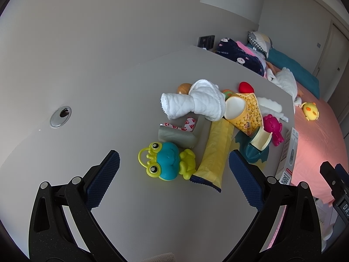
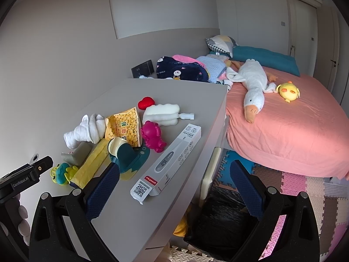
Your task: Collect trash
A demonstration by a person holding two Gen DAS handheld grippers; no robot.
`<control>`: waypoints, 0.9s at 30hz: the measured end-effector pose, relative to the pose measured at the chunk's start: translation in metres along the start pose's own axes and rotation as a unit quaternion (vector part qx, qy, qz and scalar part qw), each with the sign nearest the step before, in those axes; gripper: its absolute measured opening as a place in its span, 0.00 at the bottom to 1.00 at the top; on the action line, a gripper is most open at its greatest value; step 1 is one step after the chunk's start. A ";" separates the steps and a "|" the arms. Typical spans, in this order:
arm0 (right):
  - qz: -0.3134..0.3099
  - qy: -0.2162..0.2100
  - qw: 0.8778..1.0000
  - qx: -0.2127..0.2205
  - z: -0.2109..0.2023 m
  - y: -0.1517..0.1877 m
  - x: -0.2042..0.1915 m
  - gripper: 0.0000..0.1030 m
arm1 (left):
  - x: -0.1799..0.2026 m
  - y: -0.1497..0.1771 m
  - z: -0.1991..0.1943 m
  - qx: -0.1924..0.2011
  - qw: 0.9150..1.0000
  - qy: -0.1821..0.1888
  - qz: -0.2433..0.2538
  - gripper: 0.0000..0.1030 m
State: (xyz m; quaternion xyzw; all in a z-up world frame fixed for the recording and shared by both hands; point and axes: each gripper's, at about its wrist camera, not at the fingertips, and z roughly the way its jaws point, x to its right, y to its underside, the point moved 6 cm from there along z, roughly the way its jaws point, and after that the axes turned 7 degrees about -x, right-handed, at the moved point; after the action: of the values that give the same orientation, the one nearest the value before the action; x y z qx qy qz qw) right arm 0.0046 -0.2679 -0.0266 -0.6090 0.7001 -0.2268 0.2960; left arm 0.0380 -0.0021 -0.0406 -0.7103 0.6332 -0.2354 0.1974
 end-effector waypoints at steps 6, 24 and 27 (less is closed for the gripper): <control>0.001 0.001 1.000 0.000 0.001 0.001 0.000 0.97 | 0.000 0.000 0.001 -0.002 1.000 -0.001 0.000 0.94; -0.002 0.006 1.000 -0.007 0.008 0.007 0.003 0.97 | -0.003 0.001 0.008 -0.008 1.000 -0.007 -0.002 0.94; 0.000 0.006 1.000 -0.014 0.014 0.010 0.006 0.97 | -0.005 0.002 0.015 -0.014 1.000 -0.011 -0.007 0.94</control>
State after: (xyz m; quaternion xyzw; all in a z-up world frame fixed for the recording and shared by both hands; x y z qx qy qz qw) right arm 0.0069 -0.2713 -0.0444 -0.6115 0.7050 -0.2203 0.2838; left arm 0.0442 0.0027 -0.0543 -0.7200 0.6295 -0.2197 0.1925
